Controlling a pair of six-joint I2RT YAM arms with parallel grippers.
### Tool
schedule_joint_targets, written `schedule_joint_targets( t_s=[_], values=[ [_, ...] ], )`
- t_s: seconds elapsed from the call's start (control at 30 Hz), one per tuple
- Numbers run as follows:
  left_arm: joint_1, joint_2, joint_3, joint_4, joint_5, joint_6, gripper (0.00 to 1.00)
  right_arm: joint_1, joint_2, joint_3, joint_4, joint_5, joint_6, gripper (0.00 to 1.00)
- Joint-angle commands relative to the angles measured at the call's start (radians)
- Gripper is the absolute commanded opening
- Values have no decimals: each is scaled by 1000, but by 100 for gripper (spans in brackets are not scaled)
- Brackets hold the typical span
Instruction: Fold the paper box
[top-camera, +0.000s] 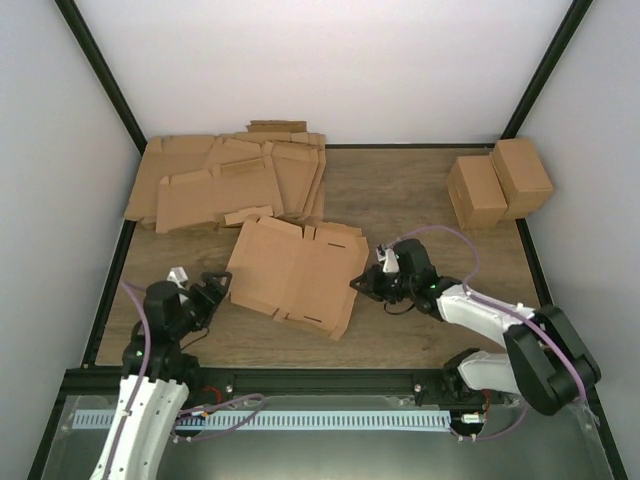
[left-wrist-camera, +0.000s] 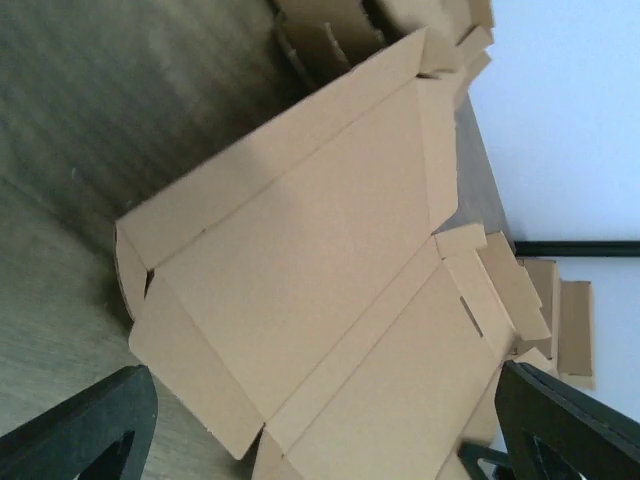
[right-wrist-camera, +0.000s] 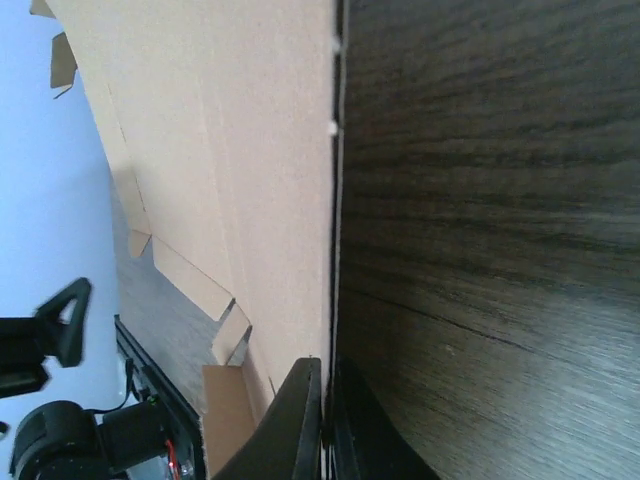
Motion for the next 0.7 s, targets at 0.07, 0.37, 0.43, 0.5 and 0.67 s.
schedule_joint_targets(
  t_s=[0.07, 0.37, 0.43, 0.5, 0.67],
  values=[
    [0, 145, 205, -79, -135, 219, 100, 6, -118, 128, -337, 134, -236, 1],
    [4, 323, 194, 2, -19, 275, 100, 8, -135, 288, -636, 131, -433, 1],
    [4, 323, 192, 23, 1, 263, 100, 7, -146, 297, -672, 140, -433, 1],
    [4, 306, 184, 51, 18, 257, 100, 6, -159, 301, -700, 174, -413, 1],
    [5, 288, 159, 97, 3, 259, 100, 7, -164, 328, -801, 325, -314, 1]
  ],
)
